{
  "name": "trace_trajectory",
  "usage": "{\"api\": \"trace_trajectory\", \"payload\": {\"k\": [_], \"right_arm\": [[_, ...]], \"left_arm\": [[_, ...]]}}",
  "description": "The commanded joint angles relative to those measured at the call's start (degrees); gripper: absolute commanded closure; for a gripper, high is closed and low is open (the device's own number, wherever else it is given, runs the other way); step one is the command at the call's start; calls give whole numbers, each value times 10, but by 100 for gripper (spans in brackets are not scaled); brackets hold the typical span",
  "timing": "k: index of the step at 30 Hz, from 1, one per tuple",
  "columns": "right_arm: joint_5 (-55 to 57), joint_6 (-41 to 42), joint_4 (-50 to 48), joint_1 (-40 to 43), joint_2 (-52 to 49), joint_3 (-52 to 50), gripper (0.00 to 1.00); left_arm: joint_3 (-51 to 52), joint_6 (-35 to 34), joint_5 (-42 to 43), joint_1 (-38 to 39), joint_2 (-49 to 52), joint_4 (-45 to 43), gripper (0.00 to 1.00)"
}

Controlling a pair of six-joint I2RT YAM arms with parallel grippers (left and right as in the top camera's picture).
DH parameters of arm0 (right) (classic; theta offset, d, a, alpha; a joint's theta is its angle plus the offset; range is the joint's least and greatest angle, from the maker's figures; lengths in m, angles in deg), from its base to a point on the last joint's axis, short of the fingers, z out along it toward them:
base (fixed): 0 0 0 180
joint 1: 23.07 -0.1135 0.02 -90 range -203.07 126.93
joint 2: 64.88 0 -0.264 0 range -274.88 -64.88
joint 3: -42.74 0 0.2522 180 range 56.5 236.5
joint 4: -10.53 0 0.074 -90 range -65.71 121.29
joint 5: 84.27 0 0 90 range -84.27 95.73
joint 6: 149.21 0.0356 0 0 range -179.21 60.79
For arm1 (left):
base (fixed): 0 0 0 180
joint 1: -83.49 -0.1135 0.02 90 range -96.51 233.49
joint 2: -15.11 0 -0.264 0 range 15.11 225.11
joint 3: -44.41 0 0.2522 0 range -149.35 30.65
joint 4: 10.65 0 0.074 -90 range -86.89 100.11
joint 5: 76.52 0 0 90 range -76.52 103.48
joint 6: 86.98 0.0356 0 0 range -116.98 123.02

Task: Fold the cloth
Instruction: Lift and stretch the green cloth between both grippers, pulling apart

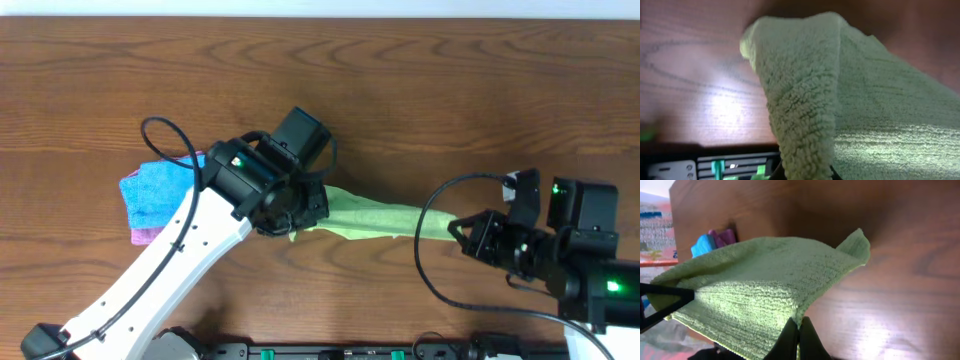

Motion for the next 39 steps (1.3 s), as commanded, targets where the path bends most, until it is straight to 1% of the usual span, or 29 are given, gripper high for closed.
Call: {"api": "trace_trajectory", "payload": {"k": [1,7,13,17,24,35,39], "right_arm": [[100,14,21,11,17,30,99],[101,18,86,11,24,85,99],[126,18,81,11,18,98,99],[138,14,67,11,-1,95,99],[159,9,31,11,-39,95,99],[160,7,-30,11,-112,95,99],[161,7,-47,11,-128,95,99]], "left_arm": [[7,-14,-95,4,-12,33,94],[7,-49,-82,45,-15,35,94],[7,-61,-80,54,-15,35,94],[7,-61,-92,54,-15,29,94],[7,-60,-139,54,-14,11,94],[9,-55,-207,48,5,-17,94],[9,-38,-206,30,29,-34,94]]}}
